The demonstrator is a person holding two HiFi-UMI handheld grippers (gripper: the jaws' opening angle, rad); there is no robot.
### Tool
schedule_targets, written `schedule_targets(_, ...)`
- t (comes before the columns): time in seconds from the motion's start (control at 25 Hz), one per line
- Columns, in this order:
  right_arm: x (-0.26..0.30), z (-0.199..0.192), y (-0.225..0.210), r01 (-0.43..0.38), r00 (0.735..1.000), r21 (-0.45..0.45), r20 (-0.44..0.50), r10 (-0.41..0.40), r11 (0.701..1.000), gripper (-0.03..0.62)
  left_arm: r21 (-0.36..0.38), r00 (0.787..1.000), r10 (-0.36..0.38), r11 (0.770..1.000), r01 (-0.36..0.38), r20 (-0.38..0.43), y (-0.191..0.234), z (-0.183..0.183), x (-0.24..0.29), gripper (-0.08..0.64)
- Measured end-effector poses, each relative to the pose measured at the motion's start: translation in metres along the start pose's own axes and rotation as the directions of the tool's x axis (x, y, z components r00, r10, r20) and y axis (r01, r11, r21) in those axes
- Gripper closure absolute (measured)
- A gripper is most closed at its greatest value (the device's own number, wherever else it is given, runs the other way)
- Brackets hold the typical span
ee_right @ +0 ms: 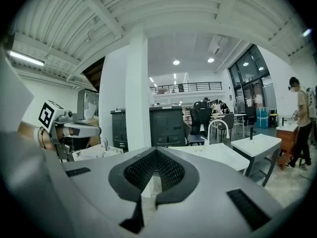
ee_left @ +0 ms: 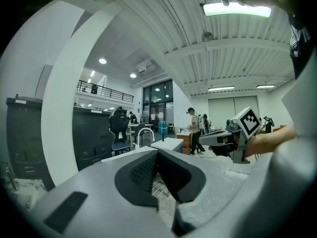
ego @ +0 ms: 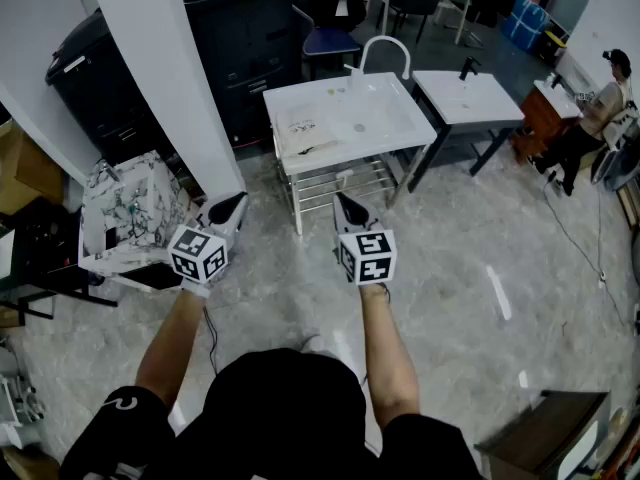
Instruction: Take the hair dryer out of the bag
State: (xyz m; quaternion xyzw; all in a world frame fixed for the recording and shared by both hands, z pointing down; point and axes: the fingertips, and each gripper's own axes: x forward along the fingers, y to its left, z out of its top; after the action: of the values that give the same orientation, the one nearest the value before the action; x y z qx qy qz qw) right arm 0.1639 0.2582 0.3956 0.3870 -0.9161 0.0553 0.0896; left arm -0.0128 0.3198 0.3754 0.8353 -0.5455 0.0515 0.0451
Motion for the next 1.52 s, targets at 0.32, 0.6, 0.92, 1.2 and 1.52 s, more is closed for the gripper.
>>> schedule_targets(0.32, -0.003, -0.010, -0.013, -0.008, 1.000, -0.012, 0.000, 0.008, 1.000, 0.597, -0.012, 1.000, 0.010, 1.000, -0.010, 0.000, -0.015, -0.011, 0.004, 0.561)
schedule_targets(0.6, 0.008, -0.018, -0.017, -0.023, 1.000, 0.006, -0.009, 0.023, 1.000, 0.597, -0.030, 0.999, 0.035, 0.999, -0.035, -0.021, -0.009, -0.023, 0.005, 0.561)
schedule_targets(0.92, 0.054, -0.026, -0.029, -0.014, 0.999, 0.009, -0.037, 0.014, 1.000, 0.597, -0.051, 0.999, 0.024, 0.998, -0.026, -0.036, 0.032, -0.040, 0.039, 0.561)
schedule_targets(1.2, 0.132, -0.014, -0.054, 0.023, 0.998, 0.008, -0.057, -0.022, 1.000, 0.597, -0.067, 0.999, -0.025, 0.997, 0.023, -0.029, 0.102, -0.040, 0.100, 0.561)
schedule_targets(1.52, 0.234, 0.018, -0.075, 0.106, 0.992, 0.019, -0.065, -0.104, 0.994, 0.597, -0.064, 0.992, -0.120, 0.991, 0.118, -0.024, 0.205, -0.021, 0.174, 0.561)
